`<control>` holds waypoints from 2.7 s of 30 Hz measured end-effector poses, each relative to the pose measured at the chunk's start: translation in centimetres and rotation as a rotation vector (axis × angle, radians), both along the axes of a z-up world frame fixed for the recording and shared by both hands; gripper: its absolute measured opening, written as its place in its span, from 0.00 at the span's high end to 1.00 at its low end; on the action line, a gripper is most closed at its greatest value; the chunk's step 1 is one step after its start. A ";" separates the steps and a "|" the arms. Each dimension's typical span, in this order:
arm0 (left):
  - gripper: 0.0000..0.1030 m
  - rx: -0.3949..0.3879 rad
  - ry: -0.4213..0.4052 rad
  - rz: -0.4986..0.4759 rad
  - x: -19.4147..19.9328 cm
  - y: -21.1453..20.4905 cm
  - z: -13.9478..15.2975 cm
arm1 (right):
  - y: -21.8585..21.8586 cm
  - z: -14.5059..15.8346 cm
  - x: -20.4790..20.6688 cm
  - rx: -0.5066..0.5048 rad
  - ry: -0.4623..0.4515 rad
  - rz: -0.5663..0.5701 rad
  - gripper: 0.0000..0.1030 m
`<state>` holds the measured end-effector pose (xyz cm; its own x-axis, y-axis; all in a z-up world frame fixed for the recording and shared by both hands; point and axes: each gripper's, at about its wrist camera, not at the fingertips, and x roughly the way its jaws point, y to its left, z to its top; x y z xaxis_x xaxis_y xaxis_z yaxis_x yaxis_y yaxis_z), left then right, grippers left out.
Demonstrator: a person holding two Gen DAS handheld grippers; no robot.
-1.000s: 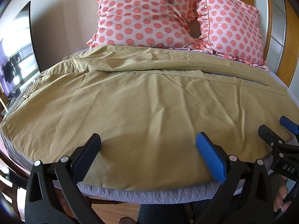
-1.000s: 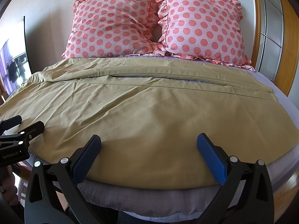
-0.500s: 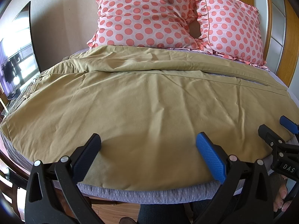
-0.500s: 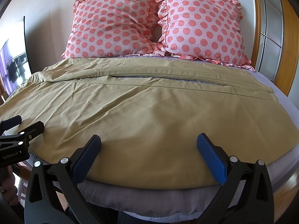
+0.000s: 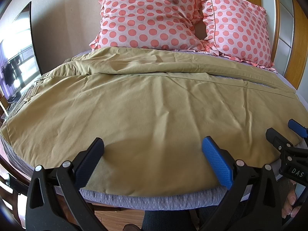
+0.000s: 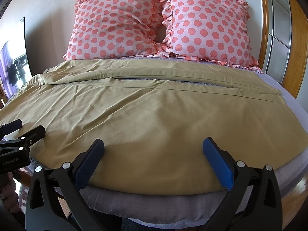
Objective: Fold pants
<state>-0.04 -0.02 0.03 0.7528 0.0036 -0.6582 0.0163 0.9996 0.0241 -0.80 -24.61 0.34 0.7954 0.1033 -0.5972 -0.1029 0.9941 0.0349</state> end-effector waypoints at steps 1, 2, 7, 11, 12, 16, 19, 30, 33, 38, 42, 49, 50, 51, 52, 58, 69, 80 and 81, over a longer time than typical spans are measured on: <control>0.02 0.000 0.000 0.000 0.0 0.0 0.0 | 0.0 0.0 0.0 0.000 0.000 0.000 0.01; 0.02 0.000 0.000 0.000 0.0 0.0 0.0 | 0.0 0.0 0.0 0.000 0.000 0.001 0.01; 0.02 0.000 -0.001 0.000 0.0 0.0 0.0 | 0.1 -0.2 -0.1 0.000 -0.002 0.001 0.01; 0.02 0.000 -0.004 -0.001 0.0 0.0 0.0 | 0.3 -0.5 -0.3 0.000 -0.005 0.003 0.01; 0.02 -0.001 -0.007 -0.003 0.0 0.0 0.0 | 0.3 -0.5 -0.3 -0.001 -0.003 0.010 0.01; 0.02 -0.004 -0.003 -0.023 -0.8 0.1 0.9 | -2.2 2.3 2.1 -0.009 0.056 -0.019 0.01; 0.02 0.016 -0.014 -0.011 -0.2 0.9 0.9 | -6.4 5.6 4.6 0.013 0.022 -0.140 0.01; 0.02 -0.034 -0.102 -0.073 1.8 1.5 3.4 | -23.4 4.5 30.0 0.201 0.416 -0.690 0.30; 0.02 -0.030 -0.115 -0.083 2.4 1.5 3.5 | -24.5 3.1 33.1 0.192 0.440 -0.782 0.31; 0.02 -0.033 -0.110 -0.105 3.1 1.2 2.9 | -24.3 1.2 34.9 0.094 0.447 -0.821 0.29; 0.02 -0.043 -0.094 -0.103 3.5 1.2 2.3 | -25.0 0.5 33.1 0.097 0.349 -0.788 0.70; 0.02 -0.082 -0.102 -0.041 2.4 3.0 2.6 | -29.1 0.2 28.7 0.433 0.187 -0.738 0.95; 0.02 -0.087 -0.110 -0.036 2.1 3.3 2.8 | -29.5 0.9 27.1 0.497 0.130 -0.700 0.95; 0.02 -0.096 -0.122 -0.031 1.7 3.7 2.9 | -29.7 1.8 25.2 0.548 0.075 -0.657 0.95; 0.02 -0.102 -0.130 -0.028 1.4 4.0 3.1 | -29.5 2.6 23.5 0.588 0.036 -0.625 0.96; 0.02 -0.139 -0.146 0.002 1.3 6.1 3.9 | -27.2 3.0 6.3 0.742 -0.068 -0.524 0.96; 0.02 -0.300 -0.207 -0.023 3.3 10.4 8.4 | -25.3 -0.4 0.2 0.921 0.103 -0.538 0.37; 0.03 -0.557 0.008 0.145 15.7 16.3 9.1 | -28.9 -0.9 0.9 1.001 -0.073 -0.526 0.97; 0.03 -0.525 0.030 0.154 17.5 16.2 9.0 | -29.1 -0.8 0.9 0.995 -0.076 -0.527 0.97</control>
<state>17.43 16.16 9.02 0.7502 -0.2226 -0.6226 -0.1385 0.8678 -0.4772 0.06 -53.74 -0.48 0.9111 0.1470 -0.3852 0.2859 0.4480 0.8471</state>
